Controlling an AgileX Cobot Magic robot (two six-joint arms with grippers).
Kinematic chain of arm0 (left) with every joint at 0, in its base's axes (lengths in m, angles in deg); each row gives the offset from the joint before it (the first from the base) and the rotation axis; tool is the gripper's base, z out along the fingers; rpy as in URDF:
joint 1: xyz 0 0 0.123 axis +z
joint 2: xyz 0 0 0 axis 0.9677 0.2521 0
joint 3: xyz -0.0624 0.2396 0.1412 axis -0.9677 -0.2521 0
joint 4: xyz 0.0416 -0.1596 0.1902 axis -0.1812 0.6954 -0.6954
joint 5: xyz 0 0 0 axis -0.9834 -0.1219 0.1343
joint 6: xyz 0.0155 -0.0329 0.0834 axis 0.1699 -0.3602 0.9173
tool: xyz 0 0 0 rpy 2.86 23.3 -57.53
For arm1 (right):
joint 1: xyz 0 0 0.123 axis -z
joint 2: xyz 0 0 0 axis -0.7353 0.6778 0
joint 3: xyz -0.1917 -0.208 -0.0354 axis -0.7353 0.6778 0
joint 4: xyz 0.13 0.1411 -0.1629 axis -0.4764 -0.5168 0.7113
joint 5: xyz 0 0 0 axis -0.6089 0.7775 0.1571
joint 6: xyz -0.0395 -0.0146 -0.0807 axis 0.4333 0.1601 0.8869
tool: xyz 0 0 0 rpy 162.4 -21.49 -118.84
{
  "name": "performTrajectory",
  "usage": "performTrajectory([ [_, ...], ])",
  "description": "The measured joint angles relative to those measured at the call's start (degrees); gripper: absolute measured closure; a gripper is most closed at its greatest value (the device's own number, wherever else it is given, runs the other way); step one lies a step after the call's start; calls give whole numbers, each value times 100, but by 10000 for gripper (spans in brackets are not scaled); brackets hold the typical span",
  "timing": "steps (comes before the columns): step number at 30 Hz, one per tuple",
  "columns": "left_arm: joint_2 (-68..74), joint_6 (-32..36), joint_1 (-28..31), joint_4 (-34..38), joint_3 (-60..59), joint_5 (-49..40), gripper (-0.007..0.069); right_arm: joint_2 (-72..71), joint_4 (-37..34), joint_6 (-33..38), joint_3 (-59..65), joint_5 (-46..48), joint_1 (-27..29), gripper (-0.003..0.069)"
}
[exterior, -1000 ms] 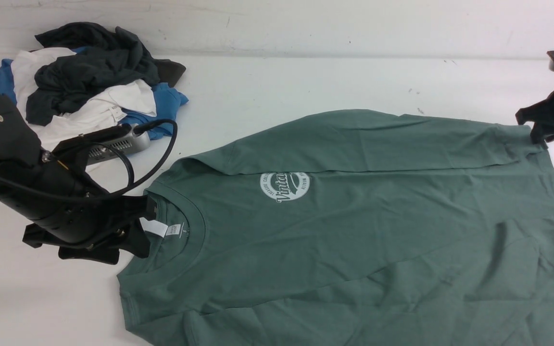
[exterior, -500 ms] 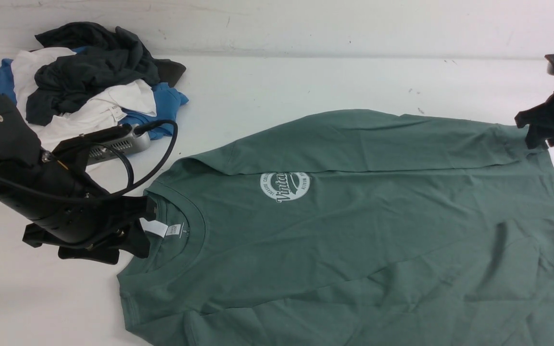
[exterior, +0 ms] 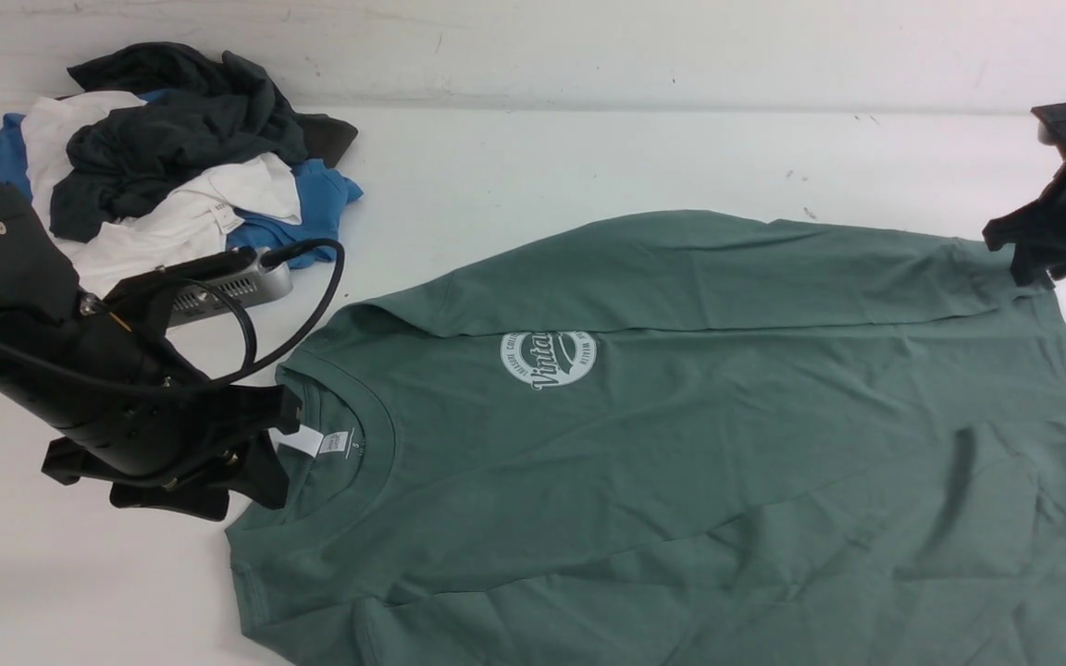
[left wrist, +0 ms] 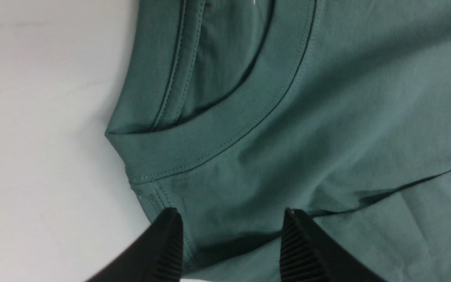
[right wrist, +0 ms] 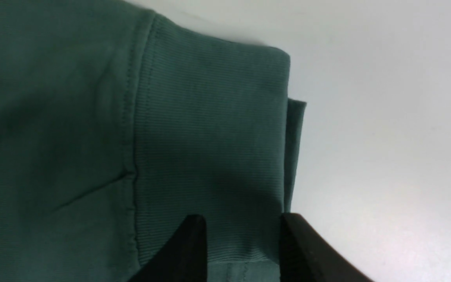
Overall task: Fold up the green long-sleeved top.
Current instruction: Hold the cuff with your right arm as far away from the cuff
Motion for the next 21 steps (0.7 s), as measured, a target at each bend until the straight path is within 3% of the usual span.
performTrajectory([
  [7, 0, 38, 0, 0, 5, -73, 300, 30, 17, 0, 0, -76, 0, 454],
  [21, 0, 195, 0, -5, 5, -416, 300, 103, 23, 0, 0, -178, 0, 457],
])
